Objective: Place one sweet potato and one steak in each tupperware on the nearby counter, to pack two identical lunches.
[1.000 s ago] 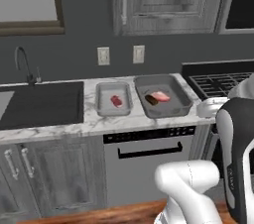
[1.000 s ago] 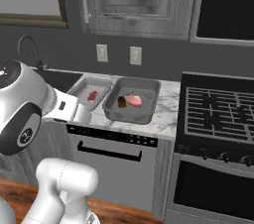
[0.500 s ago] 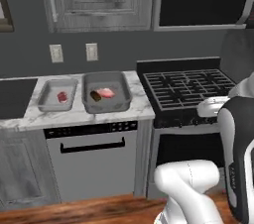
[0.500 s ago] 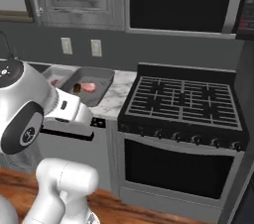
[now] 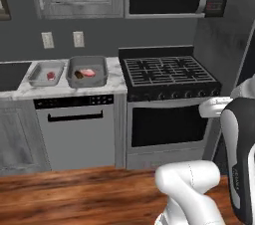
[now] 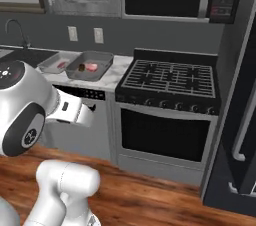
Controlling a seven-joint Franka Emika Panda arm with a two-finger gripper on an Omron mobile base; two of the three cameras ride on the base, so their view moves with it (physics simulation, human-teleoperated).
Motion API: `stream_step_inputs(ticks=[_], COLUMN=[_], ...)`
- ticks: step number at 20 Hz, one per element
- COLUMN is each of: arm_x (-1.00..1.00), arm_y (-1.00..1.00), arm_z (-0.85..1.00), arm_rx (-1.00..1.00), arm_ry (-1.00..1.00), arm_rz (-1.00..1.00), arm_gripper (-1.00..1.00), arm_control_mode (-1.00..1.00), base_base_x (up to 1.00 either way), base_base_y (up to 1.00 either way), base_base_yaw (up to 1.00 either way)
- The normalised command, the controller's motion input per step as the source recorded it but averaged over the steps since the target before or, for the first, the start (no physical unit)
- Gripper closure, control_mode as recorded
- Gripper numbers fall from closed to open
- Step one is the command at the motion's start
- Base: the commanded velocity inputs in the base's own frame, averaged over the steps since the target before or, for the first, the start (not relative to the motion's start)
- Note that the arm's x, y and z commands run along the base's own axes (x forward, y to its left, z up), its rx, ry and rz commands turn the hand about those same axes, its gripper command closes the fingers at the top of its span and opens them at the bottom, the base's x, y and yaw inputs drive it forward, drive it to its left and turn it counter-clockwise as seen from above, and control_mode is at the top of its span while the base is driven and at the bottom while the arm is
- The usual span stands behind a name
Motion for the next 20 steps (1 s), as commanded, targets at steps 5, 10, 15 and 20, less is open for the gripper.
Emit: stream_step_inputs(ticks=[5,10,15,20], arm_x=[0.0,0.0,0.0,0.0], arm_y=[0.0,0.0,0.0,0.0], arm_z=[0.0,0.0,0.0,0.0], arm_rx=[0.0,0.0,0.0,0.0], arm_ry=[0.0,0.0,0.0,0.0], arm_rz=[0.0,0.0,0.0,0.0], arm_gripper=[-1.0,-1.0,-1.0,-1.0], arm_control_mode=[1.0,1.0,1.0,1.0], base_base_x=[-0.82,-0.33,-0.06,-0.03], base_base_y=[-0.42,-0.95,-1.0,-1.0], base_base_yaw=[0.05,0.0,0.0,0.0])
